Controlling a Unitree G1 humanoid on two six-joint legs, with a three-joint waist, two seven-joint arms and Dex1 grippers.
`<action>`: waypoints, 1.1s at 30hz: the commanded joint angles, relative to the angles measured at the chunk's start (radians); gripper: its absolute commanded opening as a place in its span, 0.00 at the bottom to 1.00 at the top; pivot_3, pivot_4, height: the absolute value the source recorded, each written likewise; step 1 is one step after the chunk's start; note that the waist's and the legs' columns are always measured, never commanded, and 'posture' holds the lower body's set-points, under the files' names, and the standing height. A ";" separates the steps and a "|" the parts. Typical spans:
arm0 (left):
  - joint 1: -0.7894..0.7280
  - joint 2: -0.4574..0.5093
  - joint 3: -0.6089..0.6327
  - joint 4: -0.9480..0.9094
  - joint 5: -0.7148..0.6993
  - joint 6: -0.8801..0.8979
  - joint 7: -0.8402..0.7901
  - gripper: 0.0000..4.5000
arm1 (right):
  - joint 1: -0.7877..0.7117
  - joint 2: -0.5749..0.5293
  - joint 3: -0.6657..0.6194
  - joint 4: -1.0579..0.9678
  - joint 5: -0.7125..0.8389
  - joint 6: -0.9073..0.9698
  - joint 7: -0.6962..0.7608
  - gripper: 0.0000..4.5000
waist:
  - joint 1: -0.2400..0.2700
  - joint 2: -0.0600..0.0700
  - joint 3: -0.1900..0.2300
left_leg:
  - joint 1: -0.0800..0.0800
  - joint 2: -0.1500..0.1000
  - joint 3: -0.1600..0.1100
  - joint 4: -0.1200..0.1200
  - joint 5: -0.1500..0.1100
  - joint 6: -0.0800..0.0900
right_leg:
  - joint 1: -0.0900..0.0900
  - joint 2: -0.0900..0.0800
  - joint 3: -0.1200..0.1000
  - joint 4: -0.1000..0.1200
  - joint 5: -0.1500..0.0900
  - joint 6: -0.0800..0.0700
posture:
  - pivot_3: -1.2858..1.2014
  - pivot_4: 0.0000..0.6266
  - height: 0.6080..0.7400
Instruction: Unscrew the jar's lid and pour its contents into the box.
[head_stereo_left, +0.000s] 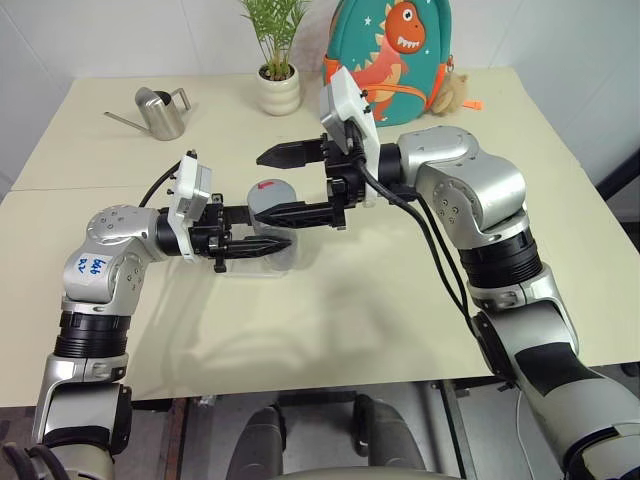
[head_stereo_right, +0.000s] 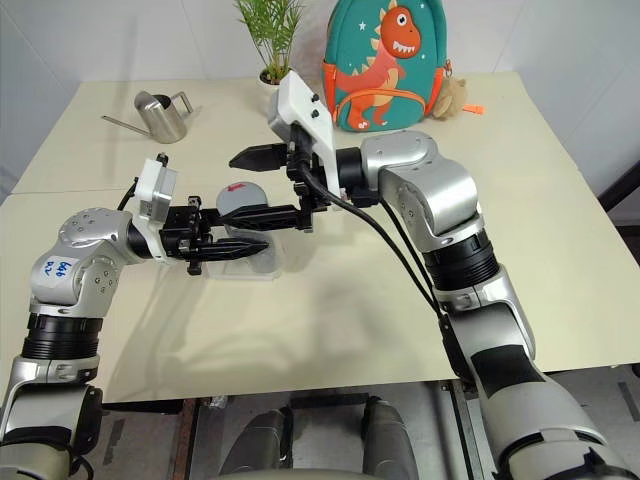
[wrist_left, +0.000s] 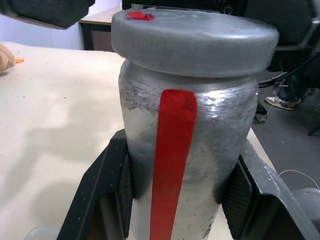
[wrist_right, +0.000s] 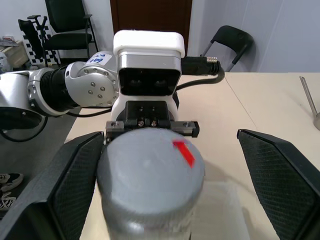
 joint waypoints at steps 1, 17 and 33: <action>0.003 0.009 0.010 -0.029 -0.010 -0.006 -0.014 0.42 | -0.003 -0.020 -0.047 -0.019 0.015 -0.001 0.002 0.99 | 0.000 0.000 0.000 | 0.000 0.000 0.000 0.000 0.000 0.000 | 0.000 0.000 0.000 0.000 0.000 0.000 | 0.52 0.24 1.00; 0.011 0.010 0.010 -0.029 -0.007 -0.005 -0.017 0.42 | 0.016 -0.011 -0.037 -0.051 0.047 0.023 0.007 0.99 | 0.000 0.000 0.000 | 0.000 0.000 0.000 0.000 0.000 0.000 | 0.000 0.000 0.000 0.000 0.000 0.000 | 0.52 0.24 1.00; 0.012 0.011 0.012 -0.037 -0.010 0.000 -0.011 0.42 | 0.022 0.022 -0.035 -0.052 0.063 0.056 0.002 0.57 | 0.000 0.000 0.000 | 0.000 0.000 0.000 0.000 0.000 0.000 | 0.000 0.000 0.000 0.000 0.000 0.000 | 0.52 0.24 1.00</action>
